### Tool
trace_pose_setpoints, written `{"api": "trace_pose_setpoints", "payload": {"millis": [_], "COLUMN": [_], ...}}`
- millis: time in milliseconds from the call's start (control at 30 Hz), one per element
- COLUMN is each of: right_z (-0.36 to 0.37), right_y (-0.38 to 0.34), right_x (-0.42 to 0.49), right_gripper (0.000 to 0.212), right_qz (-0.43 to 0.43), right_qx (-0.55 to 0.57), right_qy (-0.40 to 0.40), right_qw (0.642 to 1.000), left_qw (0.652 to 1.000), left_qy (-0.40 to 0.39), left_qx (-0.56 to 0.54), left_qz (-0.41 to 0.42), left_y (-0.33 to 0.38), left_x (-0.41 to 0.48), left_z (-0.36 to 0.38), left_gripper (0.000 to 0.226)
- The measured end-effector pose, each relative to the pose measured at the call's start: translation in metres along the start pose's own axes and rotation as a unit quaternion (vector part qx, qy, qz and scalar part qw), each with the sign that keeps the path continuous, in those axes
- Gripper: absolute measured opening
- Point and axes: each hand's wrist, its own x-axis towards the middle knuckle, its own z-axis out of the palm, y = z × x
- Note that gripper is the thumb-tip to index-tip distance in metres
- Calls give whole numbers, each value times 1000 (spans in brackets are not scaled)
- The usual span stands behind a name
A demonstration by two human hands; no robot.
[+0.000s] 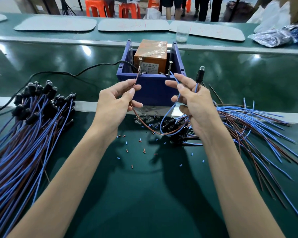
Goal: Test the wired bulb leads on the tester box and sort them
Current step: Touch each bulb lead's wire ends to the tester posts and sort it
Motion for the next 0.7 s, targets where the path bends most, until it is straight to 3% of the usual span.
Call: {"api": "trace_pose_setpoints", "payload": {"millis": [700], "right_z": [-4], "right_y": [-3], "right_x": [3], "right_gripper": [29], "right_qz": [24], "right_qx": [57], "right_qy": [13], "right_qw": [998], "left_qw": [999], "left_qy": [23], "left_qx": [24], "left_qz": [-12], "left_y": [3], "left_x": [-1], "left_z": [-1], "left_gripper": [33]}}
